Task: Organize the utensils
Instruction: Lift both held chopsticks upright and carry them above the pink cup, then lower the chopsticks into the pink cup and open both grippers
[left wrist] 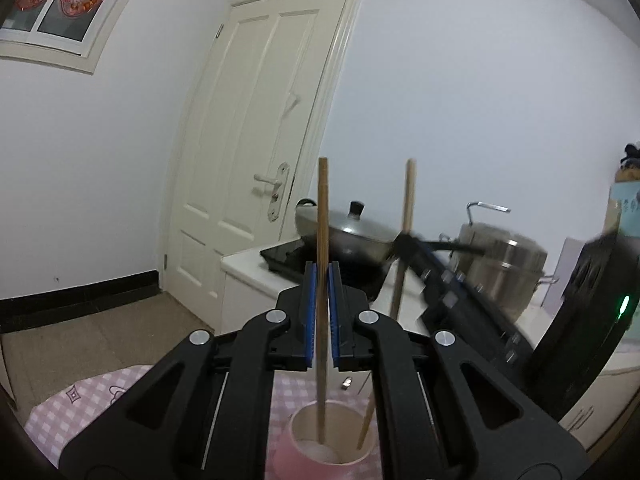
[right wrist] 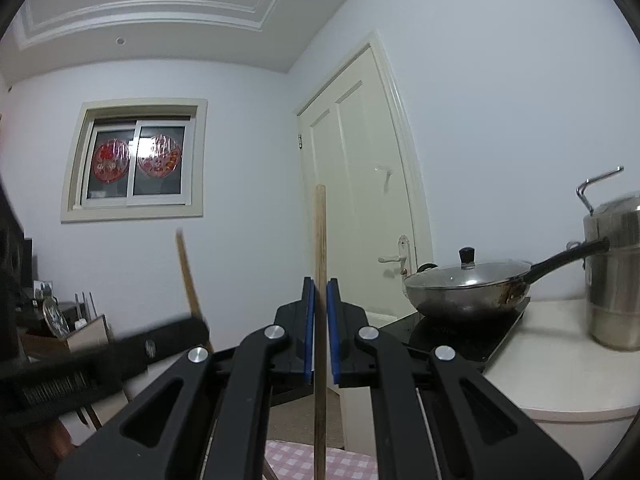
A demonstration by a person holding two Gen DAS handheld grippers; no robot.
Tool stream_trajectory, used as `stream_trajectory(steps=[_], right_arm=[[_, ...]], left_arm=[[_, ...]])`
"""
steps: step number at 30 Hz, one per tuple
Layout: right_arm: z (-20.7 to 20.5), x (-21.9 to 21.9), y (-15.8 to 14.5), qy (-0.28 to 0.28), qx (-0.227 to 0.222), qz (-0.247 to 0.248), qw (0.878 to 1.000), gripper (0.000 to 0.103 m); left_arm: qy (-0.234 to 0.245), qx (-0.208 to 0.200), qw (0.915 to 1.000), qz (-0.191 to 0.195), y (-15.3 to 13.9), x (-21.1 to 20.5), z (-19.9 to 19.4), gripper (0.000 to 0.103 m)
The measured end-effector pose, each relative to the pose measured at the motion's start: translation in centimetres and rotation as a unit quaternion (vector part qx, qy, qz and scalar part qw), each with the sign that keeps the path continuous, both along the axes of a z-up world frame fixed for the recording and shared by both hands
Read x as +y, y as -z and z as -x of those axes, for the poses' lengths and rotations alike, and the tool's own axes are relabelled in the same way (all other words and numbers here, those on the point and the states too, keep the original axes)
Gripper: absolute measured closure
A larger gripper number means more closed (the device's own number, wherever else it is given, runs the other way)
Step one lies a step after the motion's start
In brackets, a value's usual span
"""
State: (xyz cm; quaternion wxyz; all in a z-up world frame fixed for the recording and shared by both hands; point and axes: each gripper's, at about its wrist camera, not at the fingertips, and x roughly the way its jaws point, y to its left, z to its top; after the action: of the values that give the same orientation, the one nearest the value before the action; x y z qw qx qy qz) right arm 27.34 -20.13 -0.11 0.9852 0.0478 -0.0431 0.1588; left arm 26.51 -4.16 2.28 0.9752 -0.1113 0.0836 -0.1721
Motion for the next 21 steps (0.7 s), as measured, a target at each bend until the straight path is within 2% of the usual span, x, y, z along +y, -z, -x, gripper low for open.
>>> stream_trajectory(steps=[3,7,12,17,21], right_arm=[[0.0,-0.5,-0.6,-0.009,-0.001,-0.026,1.000,0.098],[0.4,0.3,0.3,-0.009,-0.005,0.006,1.000,0.098],[0.4,0.2,2.5,-0.011,0.027,0.023,0.999,0.098],[1.0,-0.4,3.9,-0.004,0.051,0.032,0.998,0.098],[2.2,-1.6,4.6,0.004,0.070,0.015,0.997,0.098]], left_arm=[[0.000,0.019,0.9998,0.001,1.0,0.3,-0.6,0.097],[-0.002,0.037,0.9993,-0.010,2.6,0.3,-1.2,0.097],[0.006,0.058,0.9979,-0.028,4.3,-0.2,-1.3,0.097],[0.011,0.062,0.9976,-0.029,4.3,-0.1,-0.8,0.096],[0.015,0.065,0.9972,-0.034,4.0,-0.1,-0.3,0.096]])
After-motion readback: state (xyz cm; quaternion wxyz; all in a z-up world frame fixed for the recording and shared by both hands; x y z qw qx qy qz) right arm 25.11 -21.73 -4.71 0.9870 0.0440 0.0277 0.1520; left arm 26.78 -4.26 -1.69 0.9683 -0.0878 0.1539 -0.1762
